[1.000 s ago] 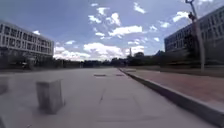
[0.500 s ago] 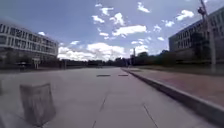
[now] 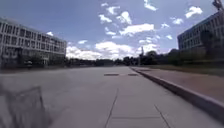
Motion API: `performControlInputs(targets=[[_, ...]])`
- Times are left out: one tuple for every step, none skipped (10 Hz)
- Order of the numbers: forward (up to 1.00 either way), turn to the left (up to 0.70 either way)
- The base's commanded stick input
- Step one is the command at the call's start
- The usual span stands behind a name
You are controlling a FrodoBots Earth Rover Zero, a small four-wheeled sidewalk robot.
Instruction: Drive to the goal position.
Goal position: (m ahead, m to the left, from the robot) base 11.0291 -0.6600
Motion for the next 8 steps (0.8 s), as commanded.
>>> performControlInputs(targets=[[0.70,0.00],[0.70,0.04],[0.70,0.11],[0.70,0.30],[0.70,0.35],[0.70,0.35],[0.70,0.35],[0.70,0.00]])
